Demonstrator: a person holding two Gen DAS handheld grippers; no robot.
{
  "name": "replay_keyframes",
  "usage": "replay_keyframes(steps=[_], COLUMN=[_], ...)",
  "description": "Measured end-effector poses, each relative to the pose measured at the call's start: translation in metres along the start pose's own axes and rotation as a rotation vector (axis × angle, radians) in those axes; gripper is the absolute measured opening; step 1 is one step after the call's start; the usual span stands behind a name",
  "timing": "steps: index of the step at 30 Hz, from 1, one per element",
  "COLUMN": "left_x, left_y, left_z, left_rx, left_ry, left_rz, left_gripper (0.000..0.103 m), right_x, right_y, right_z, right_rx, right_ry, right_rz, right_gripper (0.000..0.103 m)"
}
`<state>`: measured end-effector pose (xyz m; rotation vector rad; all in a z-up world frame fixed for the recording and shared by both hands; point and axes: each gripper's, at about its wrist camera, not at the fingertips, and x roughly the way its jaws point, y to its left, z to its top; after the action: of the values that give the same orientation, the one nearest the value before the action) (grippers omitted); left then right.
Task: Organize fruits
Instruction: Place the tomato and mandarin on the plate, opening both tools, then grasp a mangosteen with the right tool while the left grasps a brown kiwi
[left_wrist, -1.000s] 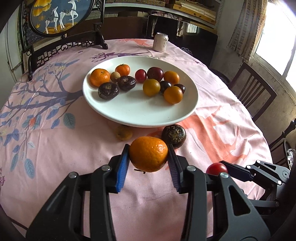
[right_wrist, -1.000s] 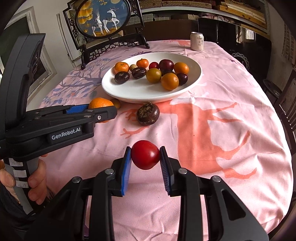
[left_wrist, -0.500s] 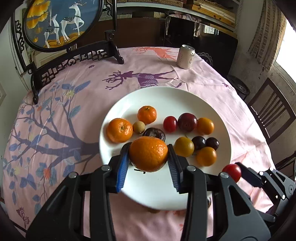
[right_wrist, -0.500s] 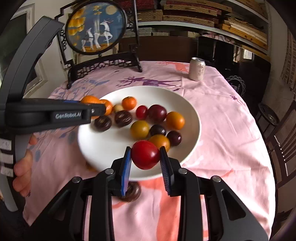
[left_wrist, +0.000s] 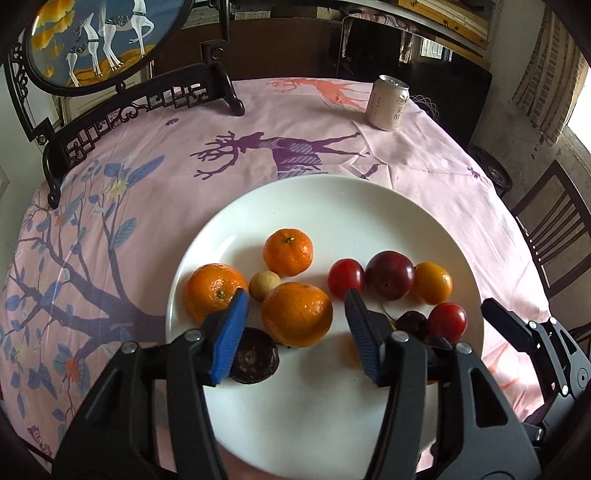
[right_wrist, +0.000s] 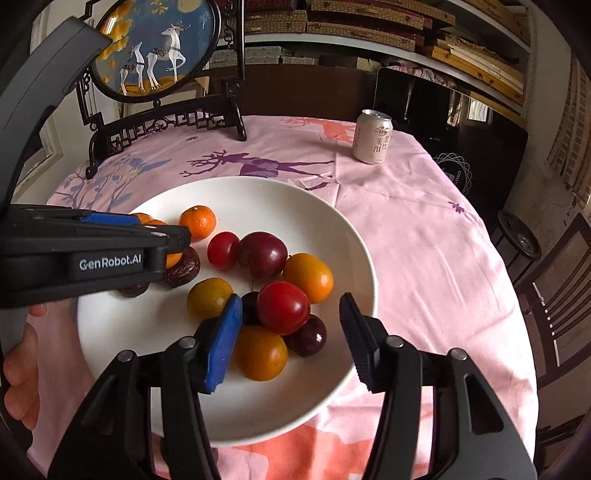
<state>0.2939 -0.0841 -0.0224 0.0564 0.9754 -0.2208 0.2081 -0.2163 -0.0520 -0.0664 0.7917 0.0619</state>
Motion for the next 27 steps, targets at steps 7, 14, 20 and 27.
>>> replay_keyframes(steps=[7,14,20,27], left_x=[-0.070,-0.099,-0.104,-0.096], left_y=[0.021,0.053,0.074,0.068], left_z=[-0.055,-0.127,-0.151,-0.160], left_rx=[0.003,-0.085,-0.114,-0.081], left_ry=[-0.110,-0.134,-0.123,-0.089], left_rz=[-0.017,-0.016,0.026,0.025], left_gripper=[0.076,0.076,0.076,0.077], right_x=[-0.068,-0.082,-0.070,-0.027], right_y=[-0.001,0.010,0.030,0.046], right_z=[-0.047,-0.094,-0.097,-0.084], right_rx=[0.023,0.075,0.033,0.008], right_ry=[-0.011,0.043,0.084,0.149], right_rz=[0.068,0.130,0.151,0.149], right_gripper=[0.066,0.066,0.066,0.066])
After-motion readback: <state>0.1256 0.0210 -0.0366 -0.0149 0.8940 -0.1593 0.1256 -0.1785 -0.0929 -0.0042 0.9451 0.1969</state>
